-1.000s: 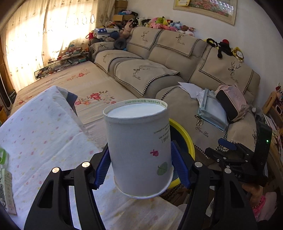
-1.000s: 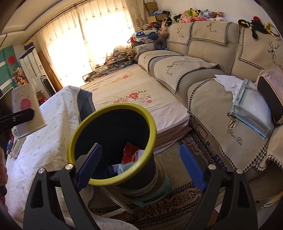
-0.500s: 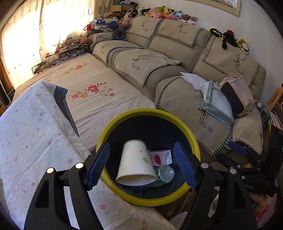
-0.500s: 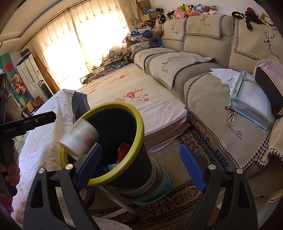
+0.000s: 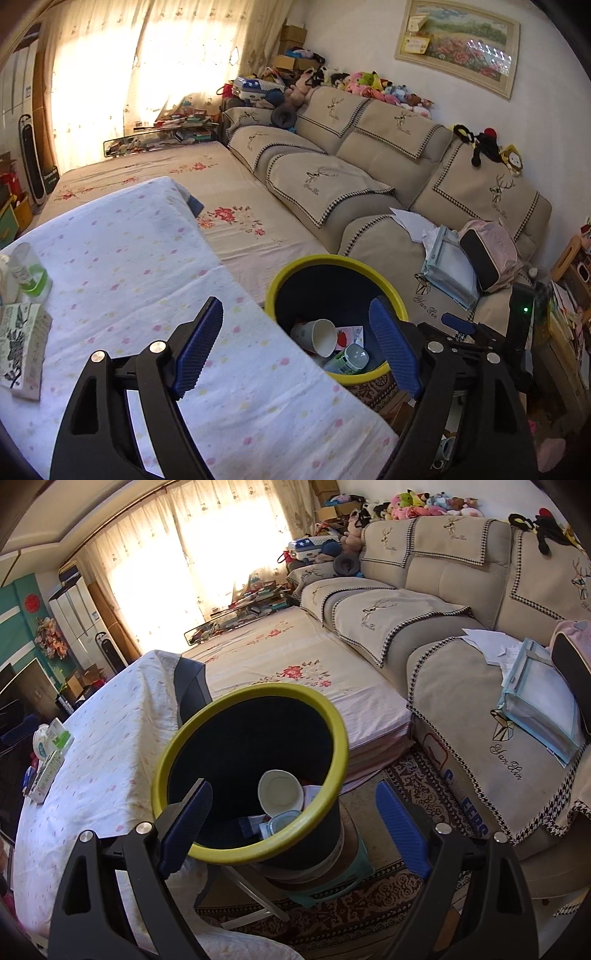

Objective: Collect trash
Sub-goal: 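Grasp the clear square cup with green residue with the right gripper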

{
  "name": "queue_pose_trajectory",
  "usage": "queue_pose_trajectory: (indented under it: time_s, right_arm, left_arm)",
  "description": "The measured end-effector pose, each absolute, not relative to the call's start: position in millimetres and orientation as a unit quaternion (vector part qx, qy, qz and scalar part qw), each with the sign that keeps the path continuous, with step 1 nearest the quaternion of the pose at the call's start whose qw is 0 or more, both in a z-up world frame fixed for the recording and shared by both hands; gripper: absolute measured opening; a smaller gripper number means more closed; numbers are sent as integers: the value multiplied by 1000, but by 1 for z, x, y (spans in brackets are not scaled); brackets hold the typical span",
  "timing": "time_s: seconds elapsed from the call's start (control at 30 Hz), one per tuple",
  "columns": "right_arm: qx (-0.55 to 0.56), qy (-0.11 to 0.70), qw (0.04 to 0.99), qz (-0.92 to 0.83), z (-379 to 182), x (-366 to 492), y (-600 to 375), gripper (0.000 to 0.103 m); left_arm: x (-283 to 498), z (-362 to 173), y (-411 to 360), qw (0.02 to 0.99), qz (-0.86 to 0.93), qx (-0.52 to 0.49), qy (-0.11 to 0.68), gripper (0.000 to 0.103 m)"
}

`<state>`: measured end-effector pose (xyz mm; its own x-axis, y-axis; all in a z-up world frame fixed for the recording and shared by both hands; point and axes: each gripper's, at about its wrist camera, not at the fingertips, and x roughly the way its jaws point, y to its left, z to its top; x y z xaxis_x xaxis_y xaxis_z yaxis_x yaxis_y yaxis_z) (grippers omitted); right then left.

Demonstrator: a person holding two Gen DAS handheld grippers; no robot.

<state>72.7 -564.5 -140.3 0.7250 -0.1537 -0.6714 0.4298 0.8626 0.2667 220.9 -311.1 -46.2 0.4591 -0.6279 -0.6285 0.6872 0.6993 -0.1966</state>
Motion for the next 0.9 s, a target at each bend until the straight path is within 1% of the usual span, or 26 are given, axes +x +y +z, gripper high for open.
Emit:
queue_pose_trajectory:
  time_s: [0.27,0.47,0.77,0.9]
  right_arm:
    - [182,352,911,-115,-134,101,-526,85]
    - [149,357,920,-58,-115,139,-476,85]
    - [97,356,928,44,-75,223,-382,85]
    - [69,357,928,85,-64,261,-336,85]
  left_arm:
    - [215,-40,-176,900,-303,-5,313,87]
    - [231,-46,-80,927,-228,-25,297,89]
    - [251,-76,10,954,-127,-1,271,91]
    - [259,-94,37,955,-104,-18,278,91]
